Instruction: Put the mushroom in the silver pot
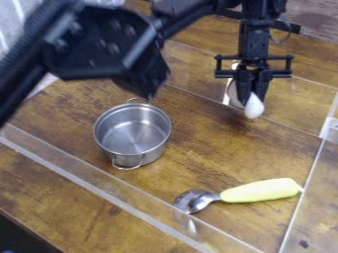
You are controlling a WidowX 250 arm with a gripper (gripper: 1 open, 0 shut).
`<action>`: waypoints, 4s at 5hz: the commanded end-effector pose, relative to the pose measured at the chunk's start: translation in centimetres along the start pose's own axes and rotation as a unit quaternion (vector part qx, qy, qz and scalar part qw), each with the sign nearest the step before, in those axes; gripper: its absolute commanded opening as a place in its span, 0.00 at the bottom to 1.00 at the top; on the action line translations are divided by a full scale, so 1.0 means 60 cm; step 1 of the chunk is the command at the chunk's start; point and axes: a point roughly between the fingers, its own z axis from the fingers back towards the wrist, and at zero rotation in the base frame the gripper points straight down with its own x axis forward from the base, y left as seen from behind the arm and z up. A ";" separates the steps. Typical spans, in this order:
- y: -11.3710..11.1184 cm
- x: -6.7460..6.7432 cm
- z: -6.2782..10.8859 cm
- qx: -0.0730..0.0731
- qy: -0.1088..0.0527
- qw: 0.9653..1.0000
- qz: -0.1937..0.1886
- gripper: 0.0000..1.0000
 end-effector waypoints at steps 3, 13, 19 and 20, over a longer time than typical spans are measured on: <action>0.116 -0.071 0.169 -0.075 -0.055 0.995 -0.030 0.00; 0.321 -0.039 0.007 -0.075 -0.046 0.994 -0.060 1.00; 0.273 -0.016 0.125 -0.147 -0.103 0.984 -0.024 1.00; 0.263 -0.006 0.149 -0.135 -0.113 0.977 -0.121 1.00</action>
